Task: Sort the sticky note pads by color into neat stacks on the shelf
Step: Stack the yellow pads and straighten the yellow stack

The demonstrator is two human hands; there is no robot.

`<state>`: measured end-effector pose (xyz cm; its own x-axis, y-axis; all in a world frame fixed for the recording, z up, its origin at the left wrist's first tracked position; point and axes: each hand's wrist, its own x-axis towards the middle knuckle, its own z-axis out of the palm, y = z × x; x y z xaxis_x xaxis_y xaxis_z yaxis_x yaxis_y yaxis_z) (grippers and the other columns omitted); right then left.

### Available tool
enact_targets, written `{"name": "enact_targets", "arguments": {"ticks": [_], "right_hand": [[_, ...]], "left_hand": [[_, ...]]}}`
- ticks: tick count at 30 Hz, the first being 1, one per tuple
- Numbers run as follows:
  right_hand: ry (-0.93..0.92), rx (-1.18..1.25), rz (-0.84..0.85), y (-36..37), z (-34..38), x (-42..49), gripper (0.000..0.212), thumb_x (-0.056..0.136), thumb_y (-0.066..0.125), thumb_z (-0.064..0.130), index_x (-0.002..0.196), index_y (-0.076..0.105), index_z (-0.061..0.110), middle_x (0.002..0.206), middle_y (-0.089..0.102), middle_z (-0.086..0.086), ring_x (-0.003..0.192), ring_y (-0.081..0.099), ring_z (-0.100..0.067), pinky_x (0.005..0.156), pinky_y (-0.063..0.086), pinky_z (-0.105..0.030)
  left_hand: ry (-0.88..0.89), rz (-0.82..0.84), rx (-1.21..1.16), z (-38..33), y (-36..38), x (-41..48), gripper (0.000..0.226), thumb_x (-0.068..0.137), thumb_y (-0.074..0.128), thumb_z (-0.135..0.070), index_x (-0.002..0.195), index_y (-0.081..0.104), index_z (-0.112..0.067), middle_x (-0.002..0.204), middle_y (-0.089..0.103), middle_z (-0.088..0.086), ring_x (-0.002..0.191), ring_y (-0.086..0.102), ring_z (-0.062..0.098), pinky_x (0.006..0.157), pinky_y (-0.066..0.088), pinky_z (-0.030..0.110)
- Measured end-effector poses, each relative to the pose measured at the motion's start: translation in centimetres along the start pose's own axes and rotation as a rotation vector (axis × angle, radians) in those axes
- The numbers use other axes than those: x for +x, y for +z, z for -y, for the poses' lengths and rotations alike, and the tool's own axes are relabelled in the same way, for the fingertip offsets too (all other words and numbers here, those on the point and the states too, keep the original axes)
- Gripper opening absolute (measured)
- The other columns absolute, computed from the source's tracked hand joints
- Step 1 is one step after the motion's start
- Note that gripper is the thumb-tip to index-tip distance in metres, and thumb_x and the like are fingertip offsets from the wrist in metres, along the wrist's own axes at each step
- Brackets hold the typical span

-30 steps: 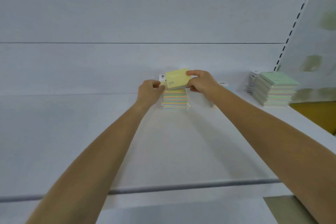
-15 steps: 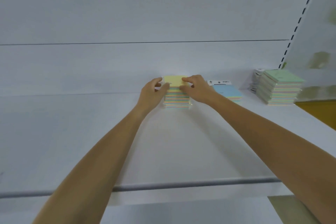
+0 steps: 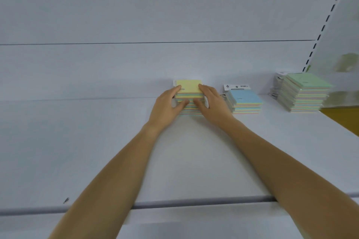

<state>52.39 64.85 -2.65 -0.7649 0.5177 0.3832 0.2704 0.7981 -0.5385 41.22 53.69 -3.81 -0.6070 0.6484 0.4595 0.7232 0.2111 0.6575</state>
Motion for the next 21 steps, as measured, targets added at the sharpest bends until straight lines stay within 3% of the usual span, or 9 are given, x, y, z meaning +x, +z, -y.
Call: {"name": "enact_targets", "arguments": {"ticks": [5,11,15,17,19,21], "right_hand": [[0.025,0.064,-0.007,0.0,0.0,-0.2,0.053,0.095,0.047,0.026,0.143,0.031,0.011,0.146,0.037,-0.009,0.136,0.035,-0.019,0.095,0.023,-0.016],[0.056,0.084,0.028,0.0,-0.1,-0.3,0.055,0.095,0.047,0.023,0.145,0.027,0.011,0.145,0.039,-0.010,0.134,0.037,-0.022,0.096,0.024,-0.017],[0.132,0.300,0.027,-0.1,-0.2,-0.2,0.056,0.092,0.053,0.016,0.143,0.030,0.010,0.141,0.045,-0.010,0.131,0.043,-0.024,0.108,0.036,-0.033],[0.145,0.329,0.055,-0.2,0.0,-0.3,0.062,0.090,0.057,0.011,0.144,0.027,0.009,0.144,0.042,-0.009,0.134,0.040,-0.023,0.108,0.034,-0.031],[0.121,0.307,0.104,-0.1,-0.1,-0.4,0.075,0.086,0.061,0.008,0.147,0.018,0.010,0.147,0.038,-0.010,0.136,0.036,-0.023,0.112,0.032,-0.033],[0.113,0.304,0.133,0.2,-0.4,-0.4,0.081,0.085,0.060,0.006,0.148,0.011,0.012,0.146,0.038,-0.012,0.135,0.038,-0.026,0.111,0.034,-0.043]], "left_hand": [[-0.004,-0.039,-0.061,-0.2,-0.1,-0.1,0.049,0.083,0.066,-0.030,0.127,0.054,-0.014,0.121,0.063,0.003,0.101,0.052,0.006,0.085,0.035,0.008],[-0.007,0.007,-0.084,-0.2,0.1,-0.2,0.050,0.087,0.061,-0.028,0.132,0.046,-0.014,0.123,0.060,0.005,0.106,0.051,0.008,0.083,0.033,0.008],[0.003,0.050,-0.123,-0.1,0.2,-0.3,0.052,0.089,0.058,-0.025,0.137,0.038,-0.016,0.130,0.057,0.002,0.121,0.052,0.014,0.092,0.036,0.012],[-0.011,0.069,-0.176,-0.2,0.1,-0.5,0.056,0.088,0.060,-0.022,0.138,0.036,-0.016,0.129,0.056,-0.002,0.121,0.053,0.012,0.096,0.041,0.015],[-0.052,0.094,-0.237,-0.6,0.1,-0.7,0.064,0.084,0.066,-0.017,0.139,0.033,-0.015,0.124,0.054,-0.008,0.112,0.054,0.007,0.087,0.043,0.004],[-0.083,0.099,-0.247,-1.0,0.2,-0.8,0.069,0.082,0.068,-0.013,0.139,0.030,-0.015,0.117,0.052,-0.011,0.107,0.055,0.008,0.081,0.043,0.002]]}}
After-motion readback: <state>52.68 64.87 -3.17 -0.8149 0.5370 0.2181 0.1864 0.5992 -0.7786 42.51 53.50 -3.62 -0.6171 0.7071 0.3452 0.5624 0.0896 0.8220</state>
